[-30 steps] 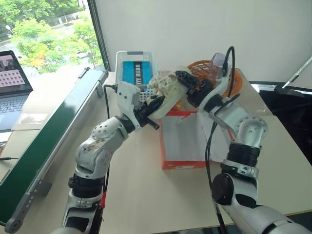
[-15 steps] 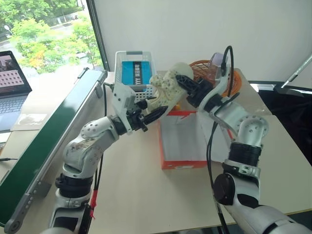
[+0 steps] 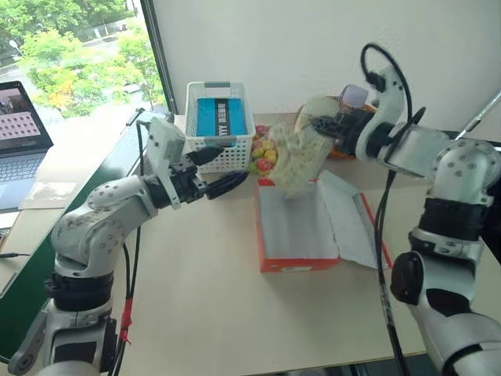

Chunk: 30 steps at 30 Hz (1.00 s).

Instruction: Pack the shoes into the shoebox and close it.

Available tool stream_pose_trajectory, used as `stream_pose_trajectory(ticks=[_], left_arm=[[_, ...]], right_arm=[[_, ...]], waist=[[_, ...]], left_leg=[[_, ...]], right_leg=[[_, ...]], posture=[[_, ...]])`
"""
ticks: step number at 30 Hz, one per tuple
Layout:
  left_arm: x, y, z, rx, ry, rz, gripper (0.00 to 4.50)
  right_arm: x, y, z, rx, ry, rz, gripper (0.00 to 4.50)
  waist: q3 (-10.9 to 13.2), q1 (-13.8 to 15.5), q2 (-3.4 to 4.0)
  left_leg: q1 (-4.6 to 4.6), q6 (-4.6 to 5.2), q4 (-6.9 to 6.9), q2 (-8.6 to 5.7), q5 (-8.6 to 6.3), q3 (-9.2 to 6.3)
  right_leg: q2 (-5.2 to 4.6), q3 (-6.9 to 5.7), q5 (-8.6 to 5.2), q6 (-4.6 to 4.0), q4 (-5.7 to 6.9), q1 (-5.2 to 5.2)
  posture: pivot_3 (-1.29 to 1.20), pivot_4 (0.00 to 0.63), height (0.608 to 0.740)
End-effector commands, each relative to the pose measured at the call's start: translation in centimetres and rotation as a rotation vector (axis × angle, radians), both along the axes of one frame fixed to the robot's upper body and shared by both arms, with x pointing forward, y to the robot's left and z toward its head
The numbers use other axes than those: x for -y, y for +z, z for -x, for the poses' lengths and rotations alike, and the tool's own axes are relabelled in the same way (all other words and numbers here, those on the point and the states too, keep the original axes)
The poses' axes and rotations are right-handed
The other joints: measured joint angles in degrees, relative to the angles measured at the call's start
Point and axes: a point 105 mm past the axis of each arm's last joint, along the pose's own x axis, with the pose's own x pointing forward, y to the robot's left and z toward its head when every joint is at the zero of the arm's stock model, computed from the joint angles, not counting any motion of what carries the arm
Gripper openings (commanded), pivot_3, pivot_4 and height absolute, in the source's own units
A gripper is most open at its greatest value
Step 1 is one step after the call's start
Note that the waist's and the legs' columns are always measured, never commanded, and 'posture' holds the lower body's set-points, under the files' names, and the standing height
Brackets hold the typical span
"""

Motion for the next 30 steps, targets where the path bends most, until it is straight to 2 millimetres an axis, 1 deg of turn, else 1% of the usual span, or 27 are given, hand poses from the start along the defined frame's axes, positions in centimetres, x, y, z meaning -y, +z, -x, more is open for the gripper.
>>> stream_pose_trajectory(ticks=[1, 3, 6, 10, 13, 17, 19, 23, 27, 30], left_arm=[[0.9, 0.2, 0.4, 0.046, -0.028, 0.001, 4.50], [1.1, 0.0, 0.5, 0.046, -0.030, 0.001, 4.50], [1.4, -0.2, 0.8, 0.046, -0.034, 0.001, 4.50], [1.5, -0.7, 1.2, 0.044, -0.027, -0.004, 4.50], [1.3, -0.7, 1.4, 0.044, -0.016, -0.004, 4.50], [1.3, -0.8, 1.6, 0.044, -0.009, -0.004, 4.50], [1.3, -0.8, 1.6, 0.044, -0.002, -0.006, 4.50], [1.6, -0.7, 1.8, 0.045, -0.003, -0.003, 4.50], [1.5, -0.6, 1.8, 0.046, 0.004, -0.006, 4.50], [1.5, -0.5, 1.7, 0.047, 0.007, -0.010, 4.50]], right_arm=[[-0.3, -1.6, 1.1, -0.141, 0.098, 0.092, 0.57], [0.0, -3.5, 1.2, -0.236, 0.101, 0.171, 0.57], [0.1, -5.3, 1.4, -0.316, 0.114, 0.219, 0.57], [0.5, -7.6, 1.3, -0.377, 0.119, 0.311, 0.57], [0.9, -9.3, 0.9, -0.398, 0.114, 0.388, 0.57], [1.4, -10.6, 0.1, -0.387, 0.114, 0.475, 0.57], [1.4, -11.2, -0.3, -0.356, 0.120, 0.562, 0.57], [-0.2, -11.5, -0.7, -0.313, 0.194, 0.574, 0.57], [-0.5, -12.3, -0.5, -0.291, 0.246, 0.619, 0.57], [-1.1, -12.4, -0.4, -0.267, 0.282, 0.639, 0.57]], waist=[[0.0, 0.0, 0.00], [0.0, -0.1, 0.00], [0.0, -0.1, 0.00], [0.0, 0.0, 0.00], [0.0, 0.0, 0.00], [0.0, 0.0, 0.00], [0.0, 0.0, 0.00], [0.0, 0.0, 0.00], [0.0, 0.0, 0.00], [0.0, 0.0, 0.00]], left_leg=[[0.00, 0.00, 0.00, 0.00, 0.00, 0.00], [0.00, 0.00, 0.00, 0.00, 0.00, 0.01], [0.00, 0.00, 0.00, 0.00, 0.00, 0.01], [-0.01, 0.01, 0.00, 0.00, 0.00, 0.01], [-0.01, 0.01, 0.01, -0.01, 0.00, 0.01], [-0.01, 0.01, 0.04, -0.01, 0.00, 0.01], [-0.01, 0.01, 0.04, -0.02, 0.00, 0.01], [-0.02, 0.01, 0.04, -0.02, 0.00, 0.01], [0.01, 0.00, 0.05, -0.02, 0.00, 0.01], [0.02, 0.00, 0.07, -0.02, 0.00, 0.01]], right_leg=[[0.00, 0.00, 0.00, 0.00, 0.00, -0.01], [0.01, 0.01, 0.00, 0.00, 0.01, -0.02], [0.01, 0.02, 0.00, 0.00, 0.02, -0.02], [0.01, 0.03, 0.00, 0.01, 0.02, -0.04], [0.01, 0.03, 0.00, 0.02, 0.01, -0.03], [0.01, 0.03, 0.00, 0.03, 0.02, -0.02], [0.01, 0.03, 0.00, 0.03, 0.02, -0.02], [0.01, 0.03, 0.00, 0.04, 0.01, -0.03], [0.02, 0.03, 0.00, 0.04, 0.04, -0.02], [0.02, 0.03, 0.00, 0.04, 0.06, -0.02]], posture=[[0.00, 0.150, 0.740], [0.00, 0.150, 0.740], [0.00, 0.150, 0.740], [0.00, 0.150, 0.740], [0.00, 0.150, 0.740], [0.00, 0.150, 0.740], [0.00, 0.150, 0.740], [0.00, 0.150, 0.740], [0.00, 0.150, 0.740], [0.00, 0.150, 0.740]])
